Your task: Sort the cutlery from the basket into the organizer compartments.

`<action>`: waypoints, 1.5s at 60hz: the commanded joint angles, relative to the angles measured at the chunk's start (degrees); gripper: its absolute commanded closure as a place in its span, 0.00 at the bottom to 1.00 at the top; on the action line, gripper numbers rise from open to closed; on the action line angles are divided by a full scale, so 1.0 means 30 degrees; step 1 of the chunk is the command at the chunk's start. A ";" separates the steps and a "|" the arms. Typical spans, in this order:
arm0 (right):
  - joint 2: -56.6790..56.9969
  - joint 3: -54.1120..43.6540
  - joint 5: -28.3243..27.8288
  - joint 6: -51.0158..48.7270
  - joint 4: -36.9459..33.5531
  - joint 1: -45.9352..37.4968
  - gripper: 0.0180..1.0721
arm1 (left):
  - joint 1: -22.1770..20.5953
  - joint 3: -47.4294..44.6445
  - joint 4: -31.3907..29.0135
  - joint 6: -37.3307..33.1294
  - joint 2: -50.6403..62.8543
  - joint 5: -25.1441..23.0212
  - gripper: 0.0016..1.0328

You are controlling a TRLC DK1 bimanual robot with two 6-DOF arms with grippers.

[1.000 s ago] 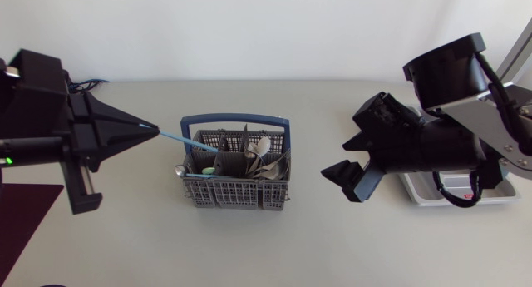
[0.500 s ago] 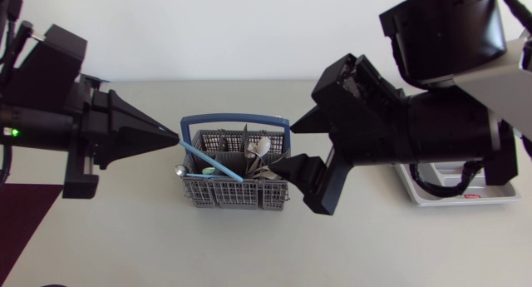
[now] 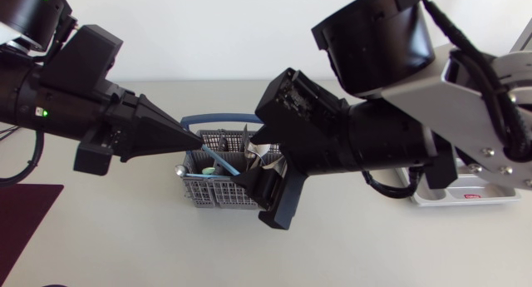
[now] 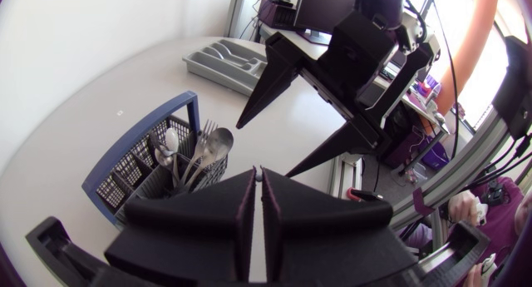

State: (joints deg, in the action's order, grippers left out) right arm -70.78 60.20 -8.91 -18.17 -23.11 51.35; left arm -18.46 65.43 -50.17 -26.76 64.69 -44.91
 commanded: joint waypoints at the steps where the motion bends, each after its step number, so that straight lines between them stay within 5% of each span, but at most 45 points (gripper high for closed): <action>1: -0.0546 0.0674 0.0069 0.0228 0.0292 0.0314 0.29 | 0.0000 0.0603 -0.0297 0.0337 0.0294 -0.0559 0.97; 27: -0.1073 0.0791 -0.0019 0.0228 0.0058 0.0900 0.87 | 0.0586 0.1276 -0.0414 0.0337 0.0792 -0.1526 0.97; 54: -0.1103 0.0527 -0.0312 0.0345 -0.0528 0.0841 0.94 | 0.0616 0.1745 -0.0444 0.0894 0.0792 -0.1936 0.96; 57: -0.1044 0.0527 -0.0400 0.0345 -0.0645 0.0871 0.94 | 0.0704 0.1833 -0.0444 0.1099 0.0792 -0.1965 0.89; 66: -0.0605 0.0410 -0.0723 0.0374 -0.0997 0.0812 0.94 | 0.2022 0.2770 -0.0092 0.1831 0.0645 -0.2082 0.41; 73: -0.0019 0.0000 -0.0957 0.0374 -0.1377 0.0783 0.94 | 0.3897 0.3034 0.2046 0.3794 0.0118 -0.2434 0.23; 81: 0.1036 -0.0703 -0.0928 0.0404 -0.1758 0.0578 0.94 | 0.5889 0.2946 0.4009 0.4966 -0.0497 -0.2522 0.22; 90: 0.2940 -0.1611 -0.0928 0.0433 -0.2403 -0.1034 0.94 | 0.6680 0.0632 0.3775 0.1831 -0.1699 -0.1965 0.26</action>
State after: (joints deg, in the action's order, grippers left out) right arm -64.93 57.60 -11.94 -17.96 -29.02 50.81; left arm 0.73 71.35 -38.44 -16.97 61.65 -51.24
